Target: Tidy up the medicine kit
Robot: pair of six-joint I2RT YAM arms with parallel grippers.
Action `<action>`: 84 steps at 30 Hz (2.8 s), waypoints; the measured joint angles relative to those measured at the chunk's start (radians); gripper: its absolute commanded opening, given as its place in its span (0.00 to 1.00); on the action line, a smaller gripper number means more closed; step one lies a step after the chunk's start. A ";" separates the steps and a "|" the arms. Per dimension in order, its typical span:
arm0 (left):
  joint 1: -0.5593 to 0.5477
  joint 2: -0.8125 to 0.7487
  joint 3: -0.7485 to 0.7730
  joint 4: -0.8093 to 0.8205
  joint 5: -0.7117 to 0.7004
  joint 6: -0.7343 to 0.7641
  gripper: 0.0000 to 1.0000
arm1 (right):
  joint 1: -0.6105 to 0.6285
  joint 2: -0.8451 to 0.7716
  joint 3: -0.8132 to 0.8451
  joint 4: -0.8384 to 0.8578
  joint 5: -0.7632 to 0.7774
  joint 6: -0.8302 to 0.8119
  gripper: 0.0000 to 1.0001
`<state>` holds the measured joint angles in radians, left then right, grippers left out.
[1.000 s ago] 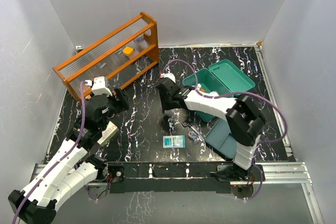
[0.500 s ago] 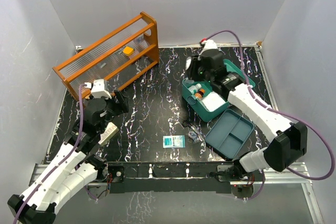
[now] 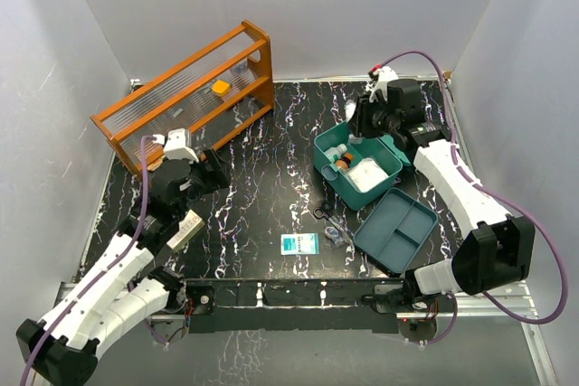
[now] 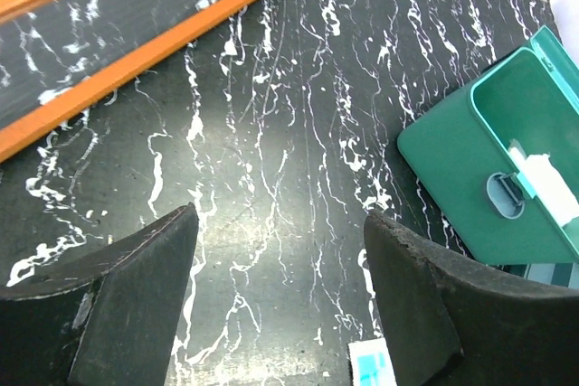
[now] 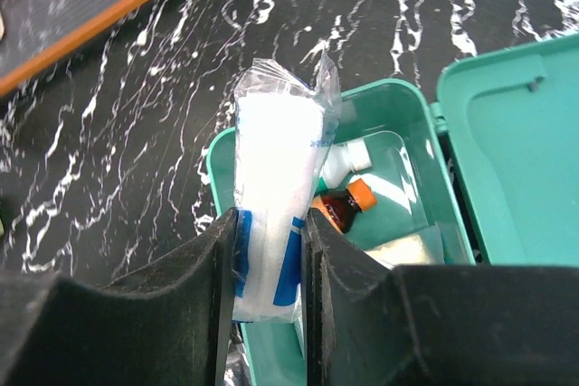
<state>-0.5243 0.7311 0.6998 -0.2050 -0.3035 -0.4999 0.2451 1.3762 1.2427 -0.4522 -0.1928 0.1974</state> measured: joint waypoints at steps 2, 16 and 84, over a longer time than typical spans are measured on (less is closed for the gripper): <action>0.000 0.028 0.000 0.014 0.021 -0.009 0.73 | -0.001 0.008 0.000 -0.003 -0.050 -0.054 0.26; 0.000 0.111 0.032 0.052 0.077 -0.032 0.75 | -0.005 0.167 0.038 -0.153 -0.142 -0.331 0.24; 0.000 0.116 0.003 0.116 0.003 -0.080 0.76 | 0.063 0.327 -0.002 0.036 0.272 -0.433 0.35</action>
<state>-0.5243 0.8471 0.7029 -0.0895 -0.3004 -0.5797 0.3084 1.7035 1.2404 -0.4164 0.0795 -0.2359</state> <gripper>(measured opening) 0.757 0.318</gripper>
